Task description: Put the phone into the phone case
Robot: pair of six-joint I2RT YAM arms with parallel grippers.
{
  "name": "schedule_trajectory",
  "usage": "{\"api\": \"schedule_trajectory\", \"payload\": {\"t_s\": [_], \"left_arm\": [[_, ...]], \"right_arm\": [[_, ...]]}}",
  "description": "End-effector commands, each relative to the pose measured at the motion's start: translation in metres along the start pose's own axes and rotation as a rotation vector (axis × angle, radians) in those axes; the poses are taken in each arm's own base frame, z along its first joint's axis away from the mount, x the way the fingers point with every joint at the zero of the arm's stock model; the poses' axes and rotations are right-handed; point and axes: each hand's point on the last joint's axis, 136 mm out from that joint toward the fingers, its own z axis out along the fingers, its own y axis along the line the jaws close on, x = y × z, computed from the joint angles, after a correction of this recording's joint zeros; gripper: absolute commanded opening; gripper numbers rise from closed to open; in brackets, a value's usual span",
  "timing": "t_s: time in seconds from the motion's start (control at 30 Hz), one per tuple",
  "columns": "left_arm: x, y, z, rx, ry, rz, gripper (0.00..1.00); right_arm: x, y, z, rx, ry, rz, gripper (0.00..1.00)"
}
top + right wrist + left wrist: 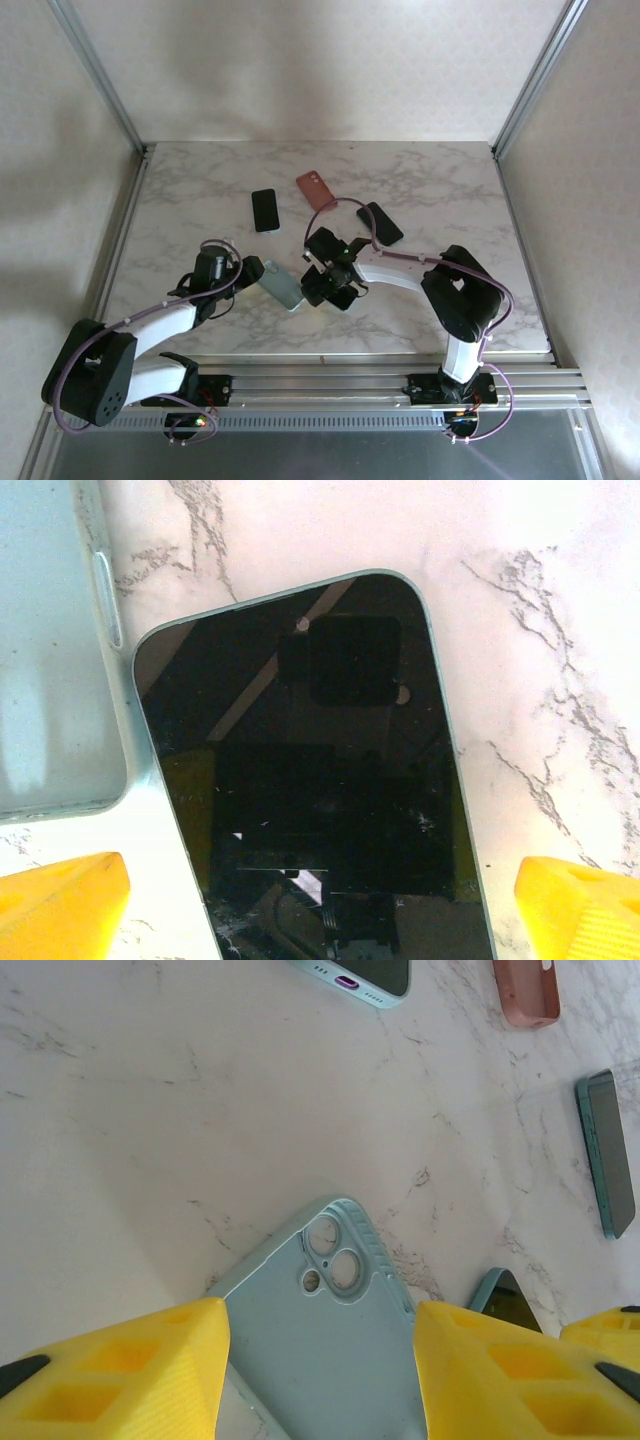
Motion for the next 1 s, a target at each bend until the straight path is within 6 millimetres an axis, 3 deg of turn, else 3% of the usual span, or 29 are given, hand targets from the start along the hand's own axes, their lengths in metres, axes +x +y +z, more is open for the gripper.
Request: {"api": "schedule_trajectory", "payload": {"t_s": [0.0,0.27,0.97], "left_arm": [[-0.003,0.002,-0.003,-0.013,-0.013,-0.008,0.51],[-0.005,0.001,-0.003,-0.010,-0.019,-0.009,0.51],[-0.014,-0.008,-0.001,0.002,-0.027,0.002,0.51]], "right_arm": [[-0.004,0.003,0.002,-0.030,0.010,-0.024,0.99],[0.008,0.003,0.014,-0.054,0.056,-0.012,0.98],[0.037,-0.012,0.010,0.029,0.137,0.054,0.77]]}}
